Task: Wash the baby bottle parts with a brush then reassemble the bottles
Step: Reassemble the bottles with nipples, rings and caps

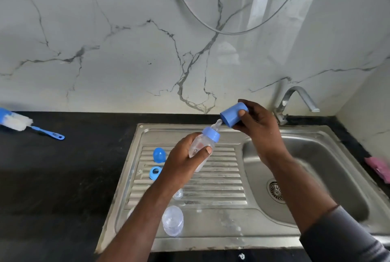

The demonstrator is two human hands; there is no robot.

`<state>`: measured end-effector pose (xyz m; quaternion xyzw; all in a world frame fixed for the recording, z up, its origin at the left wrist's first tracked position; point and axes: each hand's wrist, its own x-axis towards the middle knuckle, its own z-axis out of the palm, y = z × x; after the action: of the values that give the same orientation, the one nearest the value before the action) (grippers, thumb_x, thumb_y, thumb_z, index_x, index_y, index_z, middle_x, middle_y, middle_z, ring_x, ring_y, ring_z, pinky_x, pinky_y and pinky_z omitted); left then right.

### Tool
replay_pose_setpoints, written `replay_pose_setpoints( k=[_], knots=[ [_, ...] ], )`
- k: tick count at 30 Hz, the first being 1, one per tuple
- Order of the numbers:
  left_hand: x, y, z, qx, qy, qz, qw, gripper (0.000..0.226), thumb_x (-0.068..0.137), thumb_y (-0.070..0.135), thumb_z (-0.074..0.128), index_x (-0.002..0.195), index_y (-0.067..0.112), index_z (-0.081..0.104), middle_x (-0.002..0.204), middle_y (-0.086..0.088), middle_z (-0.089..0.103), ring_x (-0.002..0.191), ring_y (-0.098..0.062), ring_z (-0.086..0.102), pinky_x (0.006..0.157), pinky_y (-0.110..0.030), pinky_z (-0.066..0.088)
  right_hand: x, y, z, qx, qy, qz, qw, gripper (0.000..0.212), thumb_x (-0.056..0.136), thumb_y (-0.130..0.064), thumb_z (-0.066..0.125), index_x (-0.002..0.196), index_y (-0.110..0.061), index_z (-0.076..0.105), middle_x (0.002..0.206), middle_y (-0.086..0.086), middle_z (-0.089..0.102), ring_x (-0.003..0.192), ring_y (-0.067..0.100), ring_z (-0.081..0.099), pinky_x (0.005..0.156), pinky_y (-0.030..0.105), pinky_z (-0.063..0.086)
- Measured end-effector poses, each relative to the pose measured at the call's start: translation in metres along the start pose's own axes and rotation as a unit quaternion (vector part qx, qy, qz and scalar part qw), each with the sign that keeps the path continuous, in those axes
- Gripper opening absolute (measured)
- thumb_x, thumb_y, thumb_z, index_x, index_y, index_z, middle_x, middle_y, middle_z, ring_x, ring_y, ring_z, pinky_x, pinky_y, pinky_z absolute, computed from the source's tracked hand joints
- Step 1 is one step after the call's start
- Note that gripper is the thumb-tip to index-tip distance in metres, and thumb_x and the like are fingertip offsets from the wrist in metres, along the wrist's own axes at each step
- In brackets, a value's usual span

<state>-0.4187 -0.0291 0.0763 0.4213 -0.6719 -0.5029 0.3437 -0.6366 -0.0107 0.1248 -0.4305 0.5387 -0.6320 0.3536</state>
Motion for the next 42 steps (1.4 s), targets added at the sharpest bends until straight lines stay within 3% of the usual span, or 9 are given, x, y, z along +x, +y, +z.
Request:
replay_pose_setpoints(
  k=[6, 11, 15, 20, 23, 28, 31, 34, 42],
  knots=[
    [-0.005, 0.012, 0.008, 0.029, -0.024, 0.042, 0.998, 0.05, 0.08, 0.059, 0.064, 0.126, 0.039, 0.058, 0.112, 0.014, 0.067, 0.105, -0.005, 0.064, 0.091, -0.034, 0.054, -0.022, -0.008, -0.007, -0.025, -0.071, 0.0, 0.997, 0.035, 0.099, -0.004, 0.058, 0.134, -0.005, 0.059, 0.118, 0.016, 0.069, 0.107, 0.025, 0.07, 0.087, 0.036, 0.06],
    [-0.008, 0.021, 0.009, 0.04, -0.046, 0.073, 0.995, 0.054, 0.09, 0.043, 0.07, 0.137, 0.048, 0.045, 0.121, 0.016, 0.062, 0.107, -0.003, 0.061, 0.086, -0.021, 0.053, -0.031, -0.014, -0.008, -0.015, -0.071, 0.014, 0.997, 0.036, 0.098, -0.001, 0.06, 0.133, -0.006, 0.061, 0.118, 0.018, 0.069, 0.108, 0.028, 0.07, 0.089, 0.04, 0.06],
    [-0.012, 0.016, 0.011, 0.051, -0.058, 0.088, 0.993, 0.05, 0.091, 0.028, 0.073, 0.133, 0.038, 0.048, 0.12, 0.014, 0.062, 0.104, 0.004, 0.059, 0.082, -0.009, 0.046, -0.032, -0.017, -0.014, -0.057, -0.097, 0.025, 0.993, 0.038, 0.095, 0.0, 0.063, 0.132, -0.008, 0.063, 0.118, 0.016, 0.068, 0.105, 0.025, 0.071, 0.089, 0.04, 0.06],
    [-0.017, 0.01, 0.02, 0.006, -0.07, 0.055, 0.996, 0.052, 0.086, 0.043, 0.073, 0.133, 0.037, 0.05, 0.117, 0.016, 0.064, 0.108, -0.002, 0.061, 0.087, -0.019, 0.05, -0.03, -0.026, -0.016, -0.102, -0.127, 0.026, 0.986, 0.039, 0.095, -0.001, 0.064, 0.134, -0.008, 0.061, 0.115, 0.013, 0.069, 0.104, 0.025, 0.072, 0.087, 0.04, 0.061],
    [-0.018, 0.005, 0.023, -0.021, -0.06, 0.051, 0.997, 0.054, 0.082, 0.047, 0.071, 0.131, 0.036, 0.05, 0.114, 0.022, 0.064, 0.107, 0.001, 0.06, 0.087, -0.016, 0.048, -0.032, -0.026, -0.014, -0.081, -0.134, 0.03, 0.987, 0.039, 0.094, -0.001, 0.065, 0.132, -0.01, 0.063, 0.114, 0.014, 0.069, 0.102, 0.024, 0.072, 0.082, 0.037, 0.061],
    [-0.013, -0.011, 0.026, -0.024, -0.071, 0.011, 0.997, 0.064, 0.078, 0.059, 0.068, 0.136, 0.045, 0.045, 0.119, 0.026, 0.062, 0.114, -0.003, 0.061, 0.098, -0.03, 0.05, -0.027, -0.015, -0.007, -0.11, -0.132, 0.043, 0.984, 0.041, 0.093, -0.006, 0.069, 0.133, -0.012, 0.063, 0.12, 0.012, 0.068, 0.1, 0.023, 0.073, 0.084, 0.041, 0.062],
    [-0.005, -0.012, 0.024, -0.005, -0.049, -0.002, 0.999, 0.044, 0.089, 0.053, 0.065, 0.129, 0.049, 0.046, 0.112, 0.024, 0.064, 0.109, 0.0, 0.061, 0.089, -0.018, 0.05, -0.03, 0.001, 0.005, -0.077, -0.109, 0.089, 0.987, 0.055, 0.091, -0.016, 0.074, 0.142, -0.02, 0.052, 0.115, 0.012, 0.072, 0.101, 0.025, 0.073, 0.087, 0.047, 0.06],
    [0.003, -0.011, 0.021, 0.035, -0.051, -0.009, 0.998, 0.038, 0.098, 0.037, 0.06, 0.131, 0.042, 0.042, 0.117, 0.022, 0.059, 0.105, 0.011, 0.057, 0.081, -0.007, 0.045, -0.037, 0.019, 0.016, -0.052, -0.118, 0.137, 0.982, 0.041, 0.09, -0.018, 0.075, 0.128, -0.013, 0.06, 0.107, 0.007, 0.076, 0.1, 0.024, 0.073, 0.09, 0.051, 0.059],
    [0.019, -0.033, 0.023, 0.15, -0.104, -0.059, 0.981, 0.076, 0.095, 0.045, 0.063, 0.158, 0.036, 0.021, 0.154, 0.008, 0.044, 0.137, -0.012, 0.046, 0.112, -0.037, 0.041, -0.014, 0.072, 0.016, -0.143, -0.108, 0.177, 0.968, 0.039, 0.08, -0.014, 0.083, 0.116, -0.014, 0.068, 0.105, 0.004, 0.075, 0.096, 0.021, 0.073, 0.084, 0.049, 0.061]
  ],
)
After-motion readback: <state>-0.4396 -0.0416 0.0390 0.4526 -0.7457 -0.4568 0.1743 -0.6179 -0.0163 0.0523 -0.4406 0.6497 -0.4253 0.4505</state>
